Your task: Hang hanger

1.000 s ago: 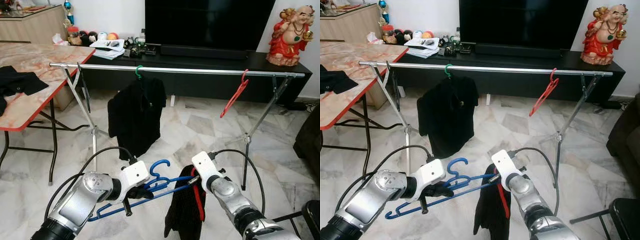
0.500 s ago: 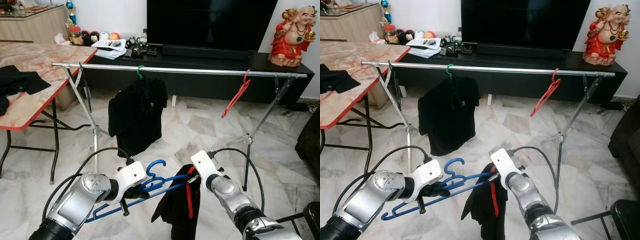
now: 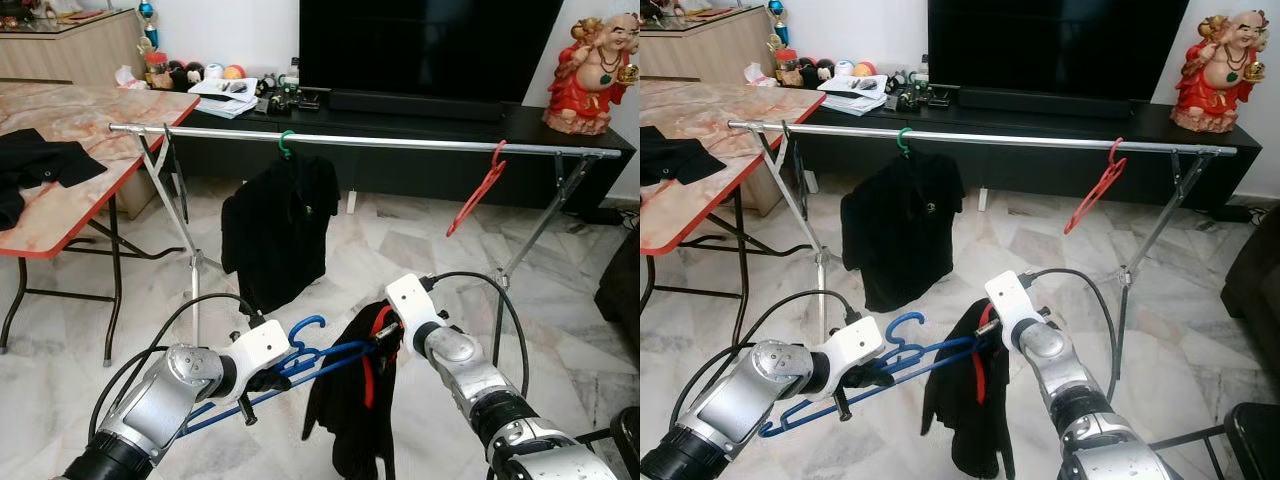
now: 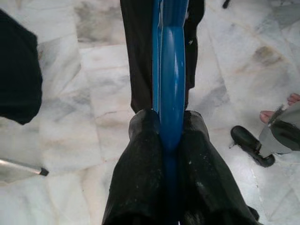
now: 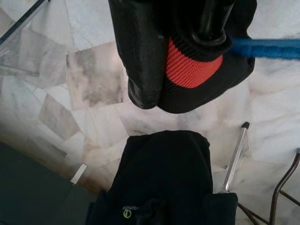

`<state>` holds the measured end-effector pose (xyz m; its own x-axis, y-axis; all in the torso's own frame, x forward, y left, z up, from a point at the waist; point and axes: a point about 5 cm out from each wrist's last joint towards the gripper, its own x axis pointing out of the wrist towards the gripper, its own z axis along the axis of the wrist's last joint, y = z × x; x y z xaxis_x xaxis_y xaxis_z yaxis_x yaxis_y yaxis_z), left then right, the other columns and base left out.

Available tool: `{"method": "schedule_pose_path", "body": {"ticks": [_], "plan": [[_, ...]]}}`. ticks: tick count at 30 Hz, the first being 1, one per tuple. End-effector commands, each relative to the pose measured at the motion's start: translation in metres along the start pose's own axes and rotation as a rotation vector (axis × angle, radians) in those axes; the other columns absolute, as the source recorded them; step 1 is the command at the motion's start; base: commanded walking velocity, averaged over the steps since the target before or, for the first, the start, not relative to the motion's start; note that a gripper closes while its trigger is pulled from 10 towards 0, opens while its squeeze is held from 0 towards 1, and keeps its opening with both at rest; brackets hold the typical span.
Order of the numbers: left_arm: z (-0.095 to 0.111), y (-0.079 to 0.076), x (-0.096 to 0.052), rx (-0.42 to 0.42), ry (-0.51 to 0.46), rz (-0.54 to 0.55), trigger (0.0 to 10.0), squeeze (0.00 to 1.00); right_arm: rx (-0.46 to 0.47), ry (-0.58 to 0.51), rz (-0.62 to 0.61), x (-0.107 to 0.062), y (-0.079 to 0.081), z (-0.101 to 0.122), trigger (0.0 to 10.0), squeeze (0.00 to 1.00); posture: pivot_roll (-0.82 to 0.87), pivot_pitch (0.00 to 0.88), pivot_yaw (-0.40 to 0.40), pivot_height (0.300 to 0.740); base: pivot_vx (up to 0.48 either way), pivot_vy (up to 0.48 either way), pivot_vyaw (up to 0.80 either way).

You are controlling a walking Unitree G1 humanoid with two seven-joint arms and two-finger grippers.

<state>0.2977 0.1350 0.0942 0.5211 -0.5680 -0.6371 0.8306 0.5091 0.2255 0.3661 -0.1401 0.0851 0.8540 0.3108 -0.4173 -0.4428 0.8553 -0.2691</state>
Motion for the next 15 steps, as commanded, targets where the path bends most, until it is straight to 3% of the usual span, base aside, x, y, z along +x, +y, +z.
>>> {"method": "schedule_pose_path", "body": {"ticks": [1,11,15], "plan": [[0.006,0.005,0.000,0.038,-0.006,0.031,10.0,0.00,-0.003,-0.035,-0.007,0.000,-0.003,0.010,10.0,0.00,0.16,0.000,-0.049,0.740,0.000,0.000,0.00],[0.015,0.004,0.000,0.021,-0.079,0.011,10.0,0.00,-0.035,-0.116,0.082,0.000,0.005,0.025,10.0,0.00,0.16,0.000,-0.051,0.740,0.000,0.000,0.00],[0.023,0.017,0.002,0.009,-0.115,0.122,10.0,0.00,-0.027,-0.112,0.074,0.000,0.003,0.029,10.0,0.00,0.15,0.000,-0.051,0.740,0.000,0.000,0.00]]}}
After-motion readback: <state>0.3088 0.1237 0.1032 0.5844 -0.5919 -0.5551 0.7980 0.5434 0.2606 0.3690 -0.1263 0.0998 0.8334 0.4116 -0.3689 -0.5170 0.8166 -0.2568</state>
